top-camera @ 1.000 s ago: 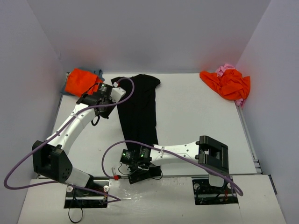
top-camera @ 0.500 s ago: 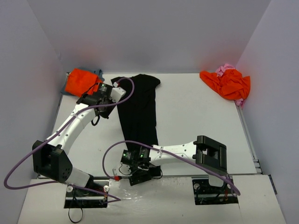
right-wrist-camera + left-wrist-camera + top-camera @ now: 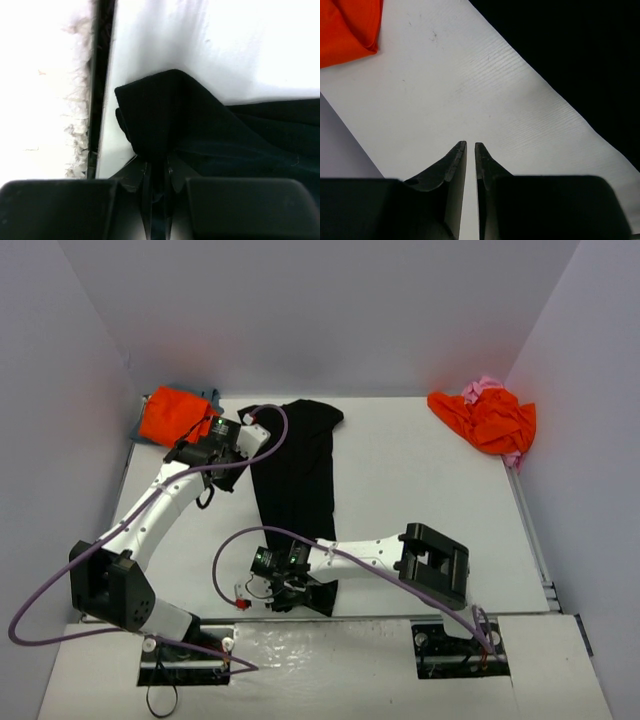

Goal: Fold and stack the t-shirts

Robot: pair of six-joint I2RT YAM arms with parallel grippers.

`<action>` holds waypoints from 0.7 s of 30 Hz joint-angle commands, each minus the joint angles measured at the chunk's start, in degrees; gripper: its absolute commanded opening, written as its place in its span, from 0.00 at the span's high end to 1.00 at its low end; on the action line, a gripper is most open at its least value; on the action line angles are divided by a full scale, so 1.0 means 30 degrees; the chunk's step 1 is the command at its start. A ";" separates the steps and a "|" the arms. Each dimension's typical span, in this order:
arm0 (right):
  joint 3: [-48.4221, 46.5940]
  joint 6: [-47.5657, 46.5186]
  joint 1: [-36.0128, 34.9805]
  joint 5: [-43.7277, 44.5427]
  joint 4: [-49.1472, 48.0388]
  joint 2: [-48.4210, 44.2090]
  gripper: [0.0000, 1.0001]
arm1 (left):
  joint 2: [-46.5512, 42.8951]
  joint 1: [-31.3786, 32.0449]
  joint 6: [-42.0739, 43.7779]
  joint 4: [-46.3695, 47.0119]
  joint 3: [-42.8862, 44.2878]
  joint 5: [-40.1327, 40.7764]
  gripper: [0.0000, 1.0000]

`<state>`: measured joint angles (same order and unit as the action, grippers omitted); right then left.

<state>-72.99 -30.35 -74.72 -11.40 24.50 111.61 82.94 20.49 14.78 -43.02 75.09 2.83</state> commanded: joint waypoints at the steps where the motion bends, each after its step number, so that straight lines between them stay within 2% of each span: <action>1: 0.1212 0.0145 0.0301 0.0468 -0.1092 0.2619 1.00 | -0.0490 -0.0151 0.0289 0.1200 0.0813 0.0051 0.89; 8: 0.1318 -0.0007 0.0387 0.3503 -0.1644 0.1481 1.00 | -0.0725 -0.0177 0.0316 0.1592 0.0495 -0.0031 0.88; 14: 0.1926 -0.1906 0.0496 1.0488 -0.3033 -0.1313 1.00 | -0.0934 -0.0180 0.0348 0.1362 0.1058 0.0324 0.88; 16: 0.1622 -0.2287 0.0670 1.1396 -0.2882 -0.2503 1.00 | -0.0782 -0.0180 0.0370 0.1071 0.1560 0.0500 0.88; 21: 0.0785 -0.3045 0.0826 1.1604 -0.1671 -0.5005 1.00 | -0.0462 -0.0180 0.0347 0.0521 0.2874 0.0756 0.88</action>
<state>-67.97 -35.95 -72.73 16.48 17.47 106.61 82.92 20.49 15.21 -41.50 77.18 3.33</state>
